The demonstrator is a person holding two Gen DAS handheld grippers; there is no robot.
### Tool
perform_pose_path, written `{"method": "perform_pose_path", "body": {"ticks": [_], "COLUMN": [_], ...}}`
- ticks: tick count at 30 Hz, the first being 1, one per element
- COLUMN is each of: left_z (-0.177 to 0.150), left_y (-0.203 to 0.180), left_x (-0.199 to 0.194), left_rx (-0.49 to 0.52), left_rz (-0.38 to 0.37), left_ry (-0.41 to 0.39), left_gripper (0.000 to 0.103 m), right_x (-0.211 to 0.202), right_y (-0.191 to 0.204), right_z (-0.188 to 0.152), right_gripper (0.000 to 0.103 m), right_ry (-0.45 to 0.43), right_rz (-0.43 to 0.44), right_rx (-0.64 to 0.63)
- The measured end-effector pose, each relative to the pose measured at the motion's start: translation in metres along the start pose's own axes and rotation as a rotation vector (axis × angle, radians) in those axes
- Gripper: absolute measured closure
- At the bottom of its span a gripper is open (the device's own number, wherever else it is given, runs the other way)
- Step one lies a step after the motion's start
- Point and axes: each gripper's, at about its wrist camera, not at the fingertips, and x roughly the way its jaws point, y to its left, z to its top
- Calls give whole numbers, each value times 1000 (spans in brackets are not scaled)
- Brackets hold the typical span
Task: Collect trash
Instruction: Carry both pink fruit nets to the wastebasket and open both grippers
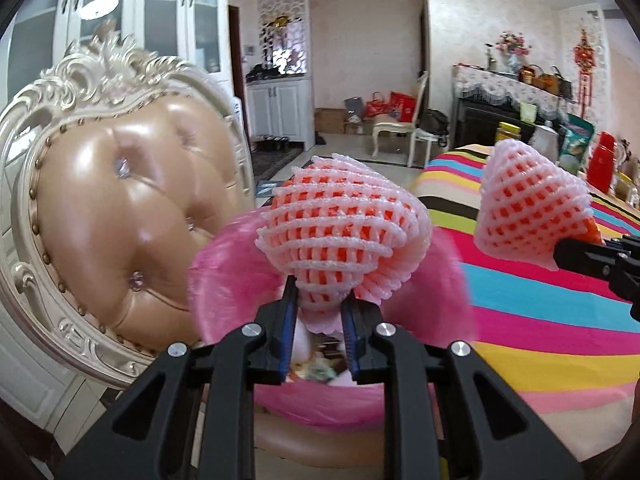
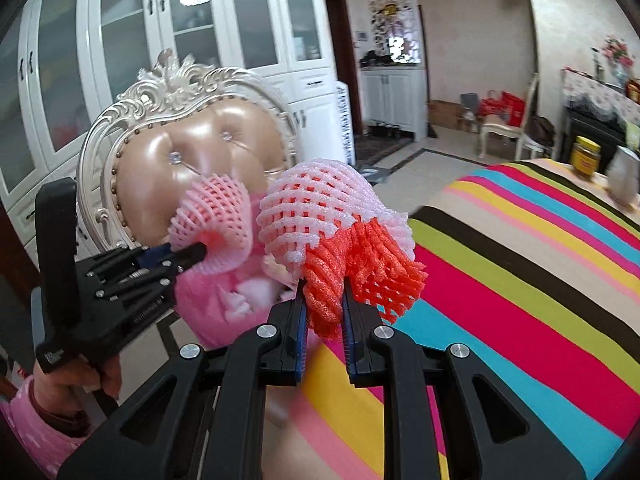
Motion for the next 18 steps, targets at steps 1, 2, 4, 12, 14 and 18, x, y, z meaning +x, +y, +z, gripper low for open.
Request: {"method": "perform_pose_path", "body": {"ticks": [1, 2, 4, 12, 14, 18], "left_z": [0, -1, -2, -5, -10, -24], "left_y": [7, 13, 23, 41, 46, 56], "left_x": [5, 9, 17, 47, 46, 31], "left_rx": [-6, -12, -23, -51, -71, -111], "left_rz": [8, 12, 18, 68, 67, 85], "left_ry": [6, 12, 20, 15, 15, -6], "left_gripper": [82, 82, 81, 23, 22, 11], "right_x": [11, 18, 31, 70, 70, 52], "right_y": [6, 9, 11, 7, 7, 6], "right_z": [5, 9, 17, 35, 32, 20], "right_gripper": [86, 86, 85, 17, 18, 18], "right_ry": [5, 8, 16, -7, 0, -1], "right_rz": [9, 14, 31, 107, 106, 74], "right_rx": [-10, -14, -8, 53, 44, 7]}}
